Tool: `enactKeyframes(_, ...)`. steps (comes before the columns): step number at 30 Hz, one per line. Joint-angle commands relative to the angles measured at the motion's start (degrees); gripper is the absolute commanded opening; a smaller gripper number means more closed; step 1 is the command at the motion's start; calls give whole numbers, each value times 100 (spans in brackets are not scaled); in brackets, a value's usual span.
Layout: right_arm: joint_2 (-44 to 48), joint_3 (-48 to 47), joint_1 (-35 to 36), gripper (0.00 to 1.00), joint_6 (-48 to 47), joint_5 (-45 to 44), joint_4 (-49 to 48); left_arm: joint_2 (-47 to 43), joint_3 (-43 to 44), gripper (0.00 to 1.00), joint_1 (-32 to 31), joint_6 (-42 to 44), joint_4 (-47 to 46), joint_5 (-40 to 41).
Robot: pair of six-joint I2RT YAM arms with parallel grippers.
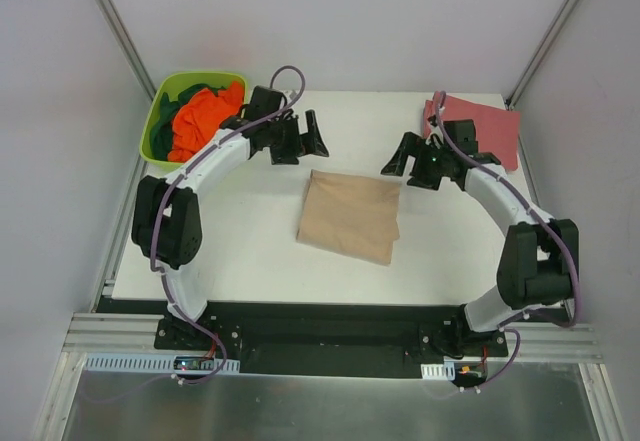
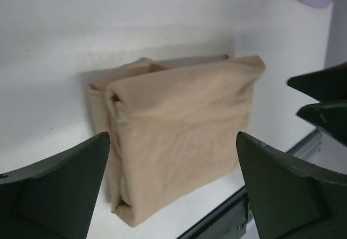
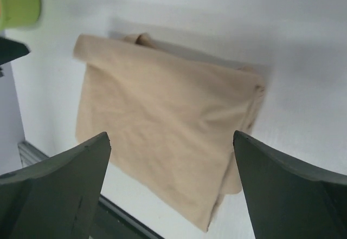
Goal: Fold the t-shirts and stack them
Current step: Fold the long partially folded tshirt into a neat square
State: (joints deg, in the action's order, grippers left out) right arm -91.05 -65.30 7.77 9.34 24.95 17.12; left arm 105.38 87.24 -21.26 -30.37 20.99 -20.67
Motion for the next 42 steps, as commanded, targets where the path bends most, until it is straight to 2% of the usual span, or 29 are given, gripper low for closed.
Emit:
enactKeyframes(1,342,394,330,96,84,571,-366,121,257,99,-449,269,-157,-1228)
enactKeyframes(5,-70,185,401,96,418,757,-534,719,557,99,-467,75,-157,-1730)
enactKeyframes(9,-562,-62,401,96,507,827,-640,992,697,99,-450,154,-218,-1450)
enactKeyframes(15,-1555,-667,295,97,569,653,-649,2019,1400,99,-187,-56,-280,-1177)
enactKeyframes(19,-2127,-949,243,97,577,599,-544,2337,1261,99,16,-171,-271,-1054)
enactKeyframes(24,-2567,-1108,243,98,577,555,-535,2443,901,99,87,-259,-280,-1291)
enactKeyframes(28,-2314,-1485,260,98,350,625,-114,2014,996,99,87,-93,-263,-1177)
enactKeyframes(30,-1945,-1591,286,97,183,529,176,1610,1058,99,87,-22,-245,-1054)
enactKeyframes(33,-1085,-1268,286,96,94,292,221,872,883,99,43,66,-254,-983)
enactKeyframes(37,-20,-468,286,96,182,193,99,-42,32,99,-246,5,-271,-1044)
enactKeyframes(42,596,840,479,96,857,1450,-980,-834,-1417,99,-914,-284,-832,-1333)
